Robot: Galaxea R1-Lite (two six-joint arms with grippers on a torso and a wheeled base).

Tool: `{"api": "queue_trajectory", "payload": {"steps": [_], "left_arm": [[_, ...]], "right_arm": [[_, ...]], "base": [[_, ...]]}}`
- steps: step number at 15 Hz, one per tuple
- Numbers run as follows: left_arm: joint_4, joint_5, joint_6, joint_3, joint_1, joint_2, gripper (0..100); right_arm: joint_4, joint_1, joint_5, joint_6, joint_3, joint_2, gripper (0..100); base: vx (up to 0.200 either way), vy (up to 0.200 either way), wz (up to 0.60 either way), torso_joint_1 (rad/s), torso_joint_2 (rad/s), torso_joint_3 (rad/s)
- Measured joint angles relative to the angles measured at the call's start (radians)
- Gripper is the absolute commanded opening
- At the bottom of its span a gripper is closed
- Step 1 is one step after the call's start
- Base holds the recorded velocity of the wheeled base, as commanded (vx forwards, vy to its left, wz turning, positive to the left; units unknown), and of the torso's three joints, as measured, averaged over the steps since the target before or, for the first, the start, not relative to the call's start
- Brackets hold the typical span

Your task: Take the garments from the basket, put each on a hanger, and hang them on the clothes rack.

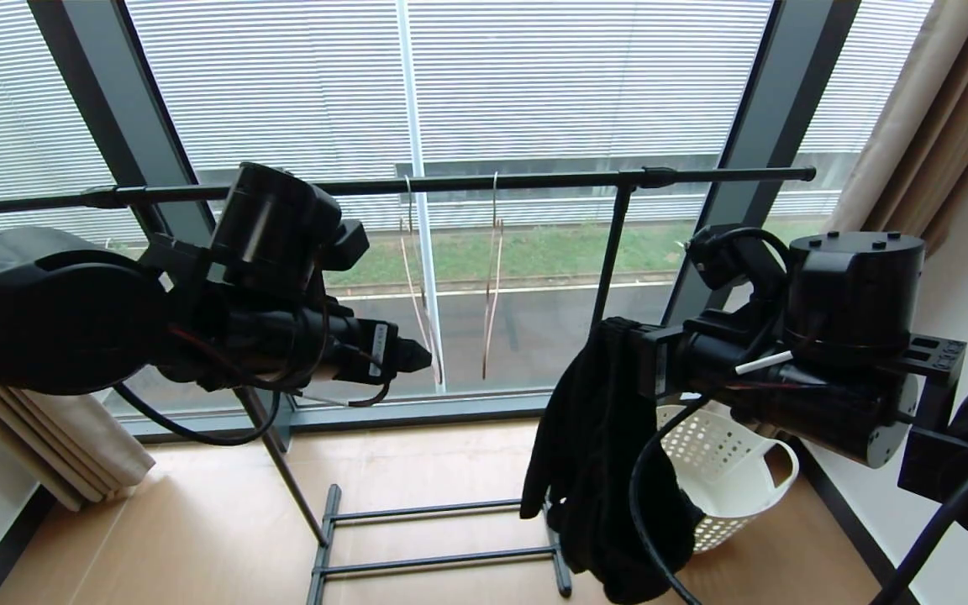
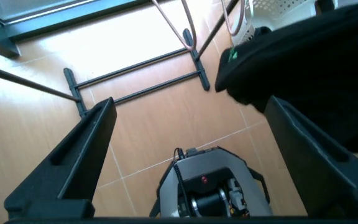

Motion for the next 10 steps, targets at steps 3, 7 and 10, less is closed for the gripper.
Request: {"api": "queue_trajectory", "payload": {"steps": [3, 7, 10], "left_arm": [[-0.007, 0.003, -0.007, -0.029, 0.013, 0.046, 100], [-0.008, 0.005, -0.007, -0.051, 0.012, 0.075, 100], [-0.038, 0.021, -0.008, -0.054, 0.014, 0.093, 100]], "right_arm": [[-0.003, -0.006, 0.000, -0.003, 0.003, -0.012, 0], [-0.004, -0.012, -0.001, -0.004, 0.005, -0.019, 0], [-0.001, -0.024, -0.003, -0.006, 0.005, -0.022, 0]], "base": [[0.000, 0.000, 0.00, 0.000, 0.00, 0.000], [0.150, 0.000, 0.00, -0.004, 0.00, 0.003], [0.000, 0.000, 0.00, 0.000, 0.00, 0.000]]}}
